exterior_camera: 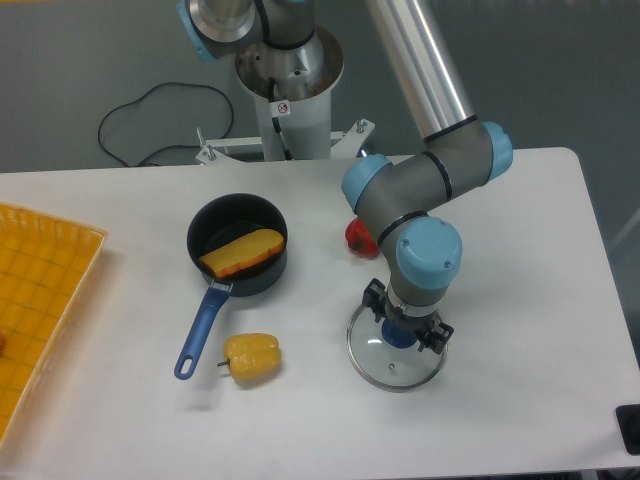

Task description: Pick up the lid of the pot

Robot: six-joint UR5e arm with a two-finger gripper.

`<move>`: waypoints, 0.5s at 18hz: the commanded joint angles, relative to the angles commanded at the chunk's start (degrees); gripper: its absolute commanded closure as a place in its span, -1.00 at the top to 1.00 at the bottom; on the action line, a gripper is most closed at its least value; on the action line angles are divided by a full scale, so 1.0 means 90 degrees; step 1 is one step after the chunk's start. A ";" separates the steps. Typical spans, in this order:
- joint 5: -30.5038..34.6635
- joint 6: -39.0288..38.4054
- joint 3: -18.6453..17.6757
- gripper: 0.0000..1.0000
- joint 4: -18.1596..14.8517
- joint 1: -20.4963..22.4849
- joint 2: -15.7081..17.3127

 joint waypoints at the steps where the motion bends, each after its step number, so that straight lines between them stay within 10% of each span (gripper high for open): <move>1: 0.0000 0.0010 0.0000 0.44 0.0000 0.0000 0.0000; 9: 0.0020 0.0029 0.0010 -0.37 -0.0029 0.0000 0.0010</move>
